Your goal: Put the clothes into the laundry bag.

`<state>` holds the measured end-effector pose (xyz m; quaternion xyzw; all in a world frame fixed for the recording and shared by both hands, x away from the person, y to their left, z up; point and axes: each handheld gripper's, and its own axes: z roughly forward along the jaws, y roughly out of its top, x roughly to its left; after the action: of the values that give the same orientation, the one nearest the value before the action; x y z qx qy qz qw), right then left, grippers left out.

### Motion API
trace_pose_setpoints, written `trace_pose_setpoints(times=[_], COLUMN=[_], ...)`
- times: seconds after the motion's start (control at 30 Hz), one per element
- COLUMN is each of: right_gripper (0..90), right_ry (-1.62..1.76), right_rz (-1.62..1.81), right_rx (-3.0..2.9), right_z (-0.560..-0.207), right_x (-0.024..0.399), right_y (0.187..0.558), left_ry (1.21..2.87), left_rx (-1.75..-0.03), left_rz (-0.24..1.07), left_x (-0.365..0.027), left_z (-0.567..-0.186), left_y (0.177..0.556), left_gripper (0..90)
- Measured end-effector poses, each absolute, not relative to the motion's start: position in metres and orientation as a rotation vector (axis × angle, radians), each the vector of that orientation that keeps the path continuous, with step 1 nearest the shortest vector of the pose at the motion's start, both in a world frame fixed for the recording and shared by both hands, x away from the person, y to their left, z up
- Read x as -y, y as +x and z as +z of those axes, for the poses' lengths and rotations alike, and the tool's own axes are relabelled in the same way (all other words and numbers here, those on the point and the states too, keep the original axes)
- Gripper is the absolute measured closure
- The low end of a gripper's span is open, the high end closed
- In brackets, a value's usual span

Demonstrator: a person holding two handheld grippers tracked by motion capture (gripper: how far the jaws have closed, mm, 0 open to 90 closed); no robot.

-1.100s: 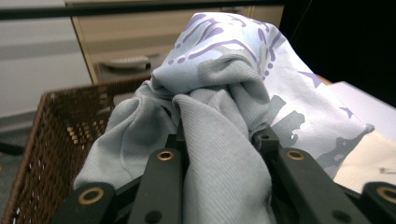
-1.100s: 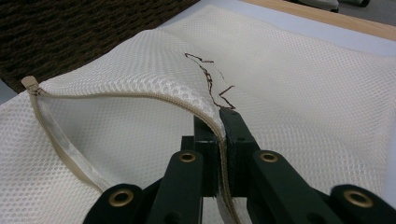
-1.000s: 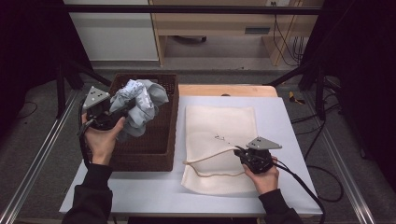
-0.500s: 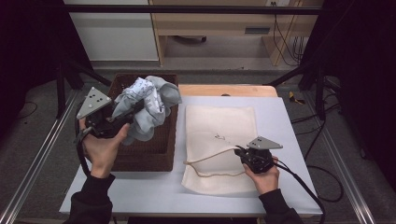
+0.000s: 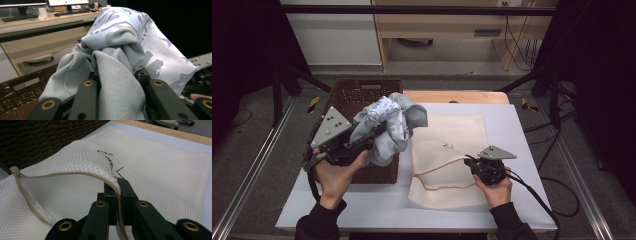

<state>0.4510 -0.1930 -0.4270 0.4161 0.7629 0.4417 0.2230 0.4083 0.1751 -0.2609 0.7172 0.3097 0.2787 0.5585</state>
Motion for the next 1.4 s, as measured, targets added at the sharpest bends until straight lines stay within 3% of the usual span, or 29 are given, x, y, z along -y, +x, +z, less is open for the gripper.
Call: trace_pose_setpoints(times=[0.57,1.4], right_gripper=[86.3,86.4], right_ry=[1.151,1.147], right_rz=[1.227,1.249], right_rx=[-2.099,-2.096], right_z=[-0.426,-0.423], right_x=[0.194,0.196], right_y=[0.452,0.450], left_ry=[1.813,2.120], left_rx=[-0.597,-0.580], left_rz=[0.499,0.274], left_x=[-0.126,-0.052], left_z=[-0.293,-0.392], left_y=[0.374,0.394], left_gripper=[70.3,70.2])
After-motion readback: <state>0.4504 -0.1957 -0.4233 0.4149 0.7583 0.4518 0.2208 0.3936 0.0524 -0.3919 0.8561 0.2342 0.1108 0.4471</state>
